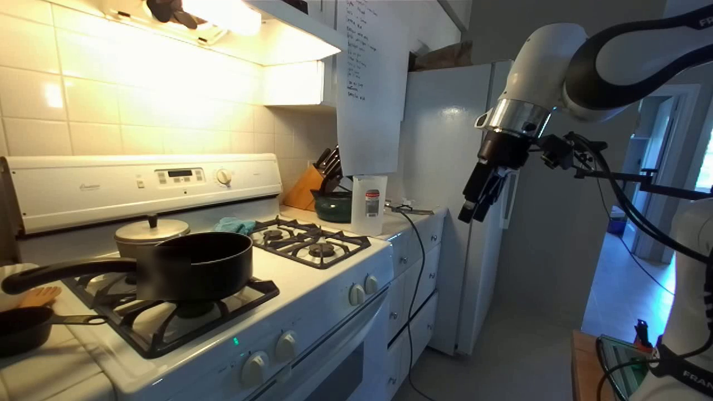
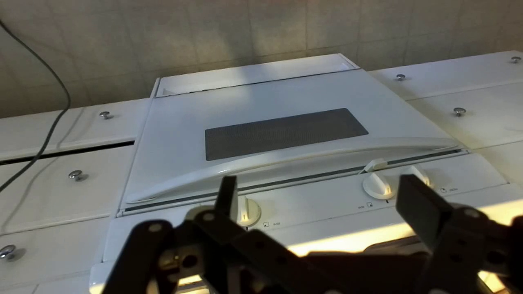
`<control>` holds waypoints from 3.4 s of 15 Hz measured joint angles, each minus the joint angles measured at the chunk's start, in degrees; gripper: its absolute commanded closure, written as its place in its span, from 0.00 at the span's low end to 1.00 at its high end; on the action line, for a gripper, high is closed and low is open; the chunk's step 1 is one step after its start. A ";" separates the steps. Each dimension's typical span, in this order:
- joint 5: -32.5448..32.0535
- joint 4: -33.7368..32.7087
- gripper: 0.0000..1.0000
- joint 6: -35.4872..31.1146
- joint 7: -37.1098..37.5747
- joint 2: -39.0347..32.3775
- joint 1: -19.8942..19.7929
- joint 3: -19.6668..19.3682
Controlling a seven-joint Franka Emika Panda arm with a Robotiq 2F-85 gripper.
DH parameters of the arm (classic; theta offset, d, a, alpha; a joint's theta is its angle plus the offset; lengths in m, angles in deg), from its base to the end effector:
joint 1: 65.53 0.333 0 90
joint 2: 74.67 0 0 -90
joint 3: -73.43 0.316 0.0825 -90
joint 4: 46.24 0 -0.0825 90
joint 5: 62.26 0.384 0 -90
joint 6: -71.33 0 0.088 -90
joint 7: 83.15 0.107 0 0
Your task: Open the topmost drawer on the right then remove one clear bottle and place it on the counter.
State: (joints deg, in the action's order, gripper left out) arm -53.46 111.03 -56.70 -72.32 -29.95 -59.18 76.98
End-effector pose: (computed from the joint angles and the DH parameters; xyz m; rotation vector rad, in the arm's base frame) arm 0.3306 0.0621 0.4646 -2.9795 0.1588 -0.3767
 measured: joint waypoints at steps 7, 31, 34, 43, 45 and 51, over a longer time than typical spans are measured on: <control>0.00 0.00 0.00 0.00 0.00 0.00 0.00 0.00; 0.02 -0.02 0.00 -12.10 10.07 -0.67 -15.75 -4.48; 0.01 -0.01 0.00 -13.99 11.74 -2.23 -21.63 -6.10; 0.04 0.00 0.00 -15.55 7.17 -7.85 -26.16 -18.39; 0.04 -0.01 0.00 -15.55 7.10 -8.07 -26.30 -18.40; 0.04 -0.01 0.00 -15.55 7.10 -8.07 -26.33 -17.97</control>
State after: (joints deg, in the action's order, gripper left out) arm -53.43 111.03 -72.25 -65.22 -38.02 -85.50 59.02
